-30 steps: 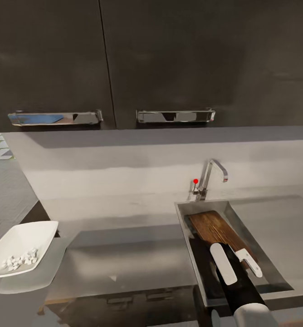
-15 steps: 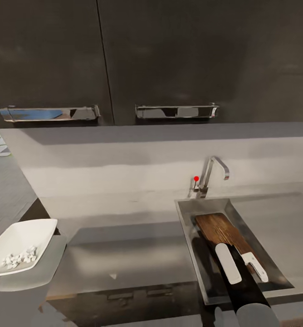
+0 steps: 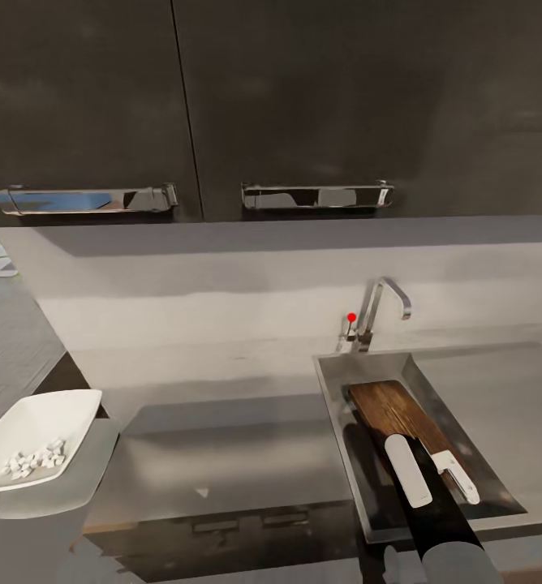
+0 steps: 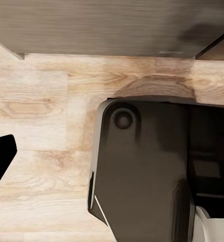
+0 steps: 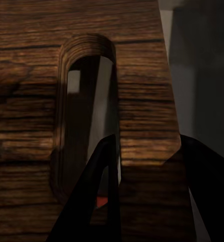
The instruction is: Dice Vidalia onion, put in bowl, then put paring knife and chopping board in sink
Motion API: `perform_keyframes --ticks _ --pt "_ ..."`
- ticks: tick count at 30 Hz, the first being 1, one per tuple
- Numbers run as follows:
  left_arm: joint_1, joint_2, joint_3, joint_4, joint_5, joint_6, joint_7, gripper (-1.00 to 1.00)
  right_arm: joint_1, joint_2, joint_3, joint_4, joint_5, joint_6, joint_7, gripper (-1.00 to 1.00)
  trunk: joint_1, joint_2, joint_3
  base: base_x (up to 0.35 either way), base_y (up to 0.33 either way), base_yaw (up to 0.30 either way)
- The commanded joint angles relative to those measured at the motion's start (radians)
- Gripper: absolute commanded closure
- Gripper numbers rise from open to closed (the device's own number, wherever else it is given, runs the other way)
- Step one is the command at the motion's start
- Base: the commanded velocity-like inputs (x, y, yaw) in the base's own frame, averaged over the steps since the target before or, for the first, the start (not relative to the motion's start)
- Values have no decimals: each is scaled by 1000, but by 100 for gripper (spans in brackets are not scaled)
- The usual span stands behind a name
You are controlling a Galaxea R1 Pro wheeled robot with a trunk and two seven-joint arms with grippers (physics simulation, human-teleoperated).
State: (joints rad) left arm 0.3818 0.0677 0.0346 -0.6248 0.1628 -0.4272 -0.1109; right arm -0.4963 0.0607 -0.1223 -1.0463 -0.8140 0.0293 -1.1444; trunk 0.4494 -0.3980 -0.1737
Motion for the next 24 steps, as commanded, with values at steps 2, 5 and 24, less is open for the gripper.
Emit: perform_keyframes --ticks 2,5,24 --pt "0 0 2 -1 11 1 -10 -100 -1 1 -2 -1 -2 3 -3 -100 1 -2 -2 0 0 0" --pt "0 0 2 0 11 1 -10 -100 -1 1 -2 -1 -3 3 -3 -100 1 -2 -2 0 0 0" --pt "0 0 2 3 11 1 -10 -100 -1 -10 143 -240 23 29 13 -100 1 -2 -2 0 0 0"
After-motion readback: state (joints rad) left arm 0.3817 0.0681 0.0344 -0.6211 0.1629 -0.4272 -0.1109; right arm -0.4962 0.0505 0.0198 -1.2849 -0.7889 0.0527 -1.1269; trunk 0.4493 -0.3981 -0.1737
